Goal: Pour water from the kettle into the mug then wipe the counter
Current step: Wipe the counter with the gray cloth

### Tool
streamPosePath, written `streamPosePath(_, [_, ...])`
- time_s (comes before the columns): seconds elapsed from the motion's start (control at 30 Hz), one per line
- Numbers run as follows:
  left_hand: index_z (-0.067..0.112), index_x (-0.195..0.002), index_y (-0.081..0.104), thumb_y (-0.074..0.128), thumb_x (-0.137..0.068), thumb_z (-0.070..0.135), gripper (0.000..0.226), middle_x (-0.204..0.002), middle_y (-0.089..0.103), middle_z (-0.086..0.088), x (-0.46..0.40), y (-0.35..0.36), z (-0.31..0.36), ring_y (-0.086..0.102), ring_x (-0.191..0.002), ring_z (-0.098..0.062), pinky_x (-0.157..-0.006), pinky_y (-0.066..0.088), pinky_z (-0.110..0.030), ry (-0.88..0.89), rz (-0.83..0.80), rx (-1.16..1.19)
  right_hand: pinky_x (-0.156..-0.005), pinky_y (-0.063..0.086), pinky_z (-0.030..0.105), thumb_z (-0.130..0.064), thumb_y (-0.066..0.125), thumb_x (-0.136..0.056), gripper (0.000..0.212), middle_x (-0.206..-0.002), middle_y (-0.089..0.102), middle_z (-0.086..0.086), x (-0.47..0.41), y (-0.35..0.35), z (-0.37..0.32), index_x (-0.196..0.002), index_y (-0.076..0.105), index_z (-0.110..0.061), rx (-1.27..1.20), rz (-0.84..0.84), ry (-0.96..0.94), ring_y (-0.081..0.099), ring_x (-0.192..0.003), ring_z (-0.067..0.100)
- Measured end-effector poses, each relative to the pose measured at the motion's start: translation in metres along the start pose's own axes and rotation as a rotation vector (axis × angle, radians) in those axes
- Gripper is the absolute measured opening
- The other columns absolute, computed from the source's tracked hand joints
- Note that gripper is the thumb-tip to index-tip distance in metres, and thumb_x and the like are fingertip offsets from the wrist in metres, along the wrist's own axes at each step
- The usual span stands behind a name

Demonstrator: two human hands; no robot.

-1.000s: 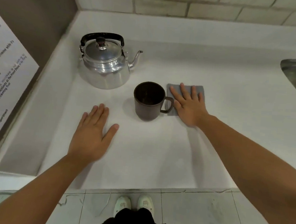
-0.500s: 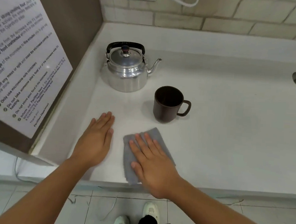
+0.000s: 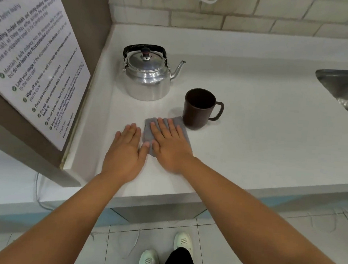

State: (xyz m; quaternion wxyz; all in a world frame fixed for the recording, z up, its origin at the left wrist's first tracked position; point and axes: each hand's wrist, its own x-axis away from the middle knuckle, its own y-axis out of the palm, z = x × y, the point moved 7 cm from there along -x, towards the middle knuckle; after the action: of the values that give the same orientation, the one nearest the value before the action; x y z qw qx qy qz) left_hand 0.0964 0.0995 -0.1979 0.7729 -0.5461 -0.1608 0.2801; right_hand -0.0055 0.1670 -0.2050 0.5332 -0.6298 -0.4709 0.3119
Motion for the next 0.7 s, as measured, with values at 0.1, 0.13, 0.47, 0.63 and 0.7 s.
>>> streamPosePath(0.1, [0.009, -0.151, 0.009, 0.019, -0.100, 0.045, 0.063, -0.161, 0.006, -0.009, -0.001, 0.003, 0.007, 0.001, -0.148, -0.020, -0.118, -0.005, -0.033, -0.028, -0.048, -0.056, -0.117, -0.015, 0.036, -0.046, 0.012, -0.099, 0.057, -0.161, -0.010, -0.003, 0.042, -0.001, 0.012, -0.149, -0.010, -0.029, 0.000, 0.022, -0.073, -0.017, -0.146, 0.018])
streamPosePath(0.13, [0.009, -0.151, 0.008, 0.019, -0.100, 0.045, 0.063, -0.161, 0.004, -0.008, -0.001, 0.003, 0.012, -0.001, -0.148, -0.019, -0.117, -0.006, -0.033, -0.024, -0.053, -0.058, -0.117, -0.014, 0.036, -0.048, 0.011, -0.098, 0.056, -0.161, -0.010, -0.004, 0.055, -0.002, 0.019, -0.148, -0.010, -0.031, 0.011, 0.022, -0.090, -0.017, -0.146, 0.017])
streamPosePath(0.47, [0.012, -0.152, 0.003, 0.016, -0.100, 0.048, 0.065, -0.162, -0.002, -0.005, -0.006, 0.020, 0.052, -0.007, -0.147, -0.018, -0.117, -0.008, -0.034, -0.007, -0.101, -0.029, -0.120, -0.008, 0.036, -0.062, 0.011, -0.090, 0.072, -0.160, -0.012, -0.007, 0.147, -0.035, 0.167, -0.149, -0.011, -0.028, -0.040, 0.006, 0.174, -0.017, -0.145, 0.013])
streamPosePath(0.63, [0.011, -0.151, 0.004, 0.017, -0.099, 0.048, 0.065, -0.162, 0.000, -0.006, -0.004, 0.023, 0.050, -0.006, -0.147, -0.018, -0.117, -0.008, -0.033, 0.007, -0.092, -0.087, -0.120, -0.008, 0.038, -0.057, 0.019, -0.095, 0.068, -0.160, -0.013, -0.006, 0.152, -0.039, 0.189, -0.150, -0.007, -0.026, -0.033, -0.012, 0.194, -0.016, -0.146, 0.016])
streamPosePath(0.7, [0.011, -0.151, 0.004, 0.017, -0.099, 0.049, 0.066, -0.162, 0.000, -0.006, -0.003, 0.024, 0.049, -0.006, -0.147, -0.018, -0.117, -0.008, -0.033, 0.007, -0.090, -0.094, -0.121, -0.006, 0.040, -0.057, 0.020, -0.095, 0.069, -0.160, -0.012, -0.005, 0.151, -0.039, 0.188, -0.150, -0.007, -0.026, -0.031, -0.001, 0.184, -0.015, -0.146, 0.017])
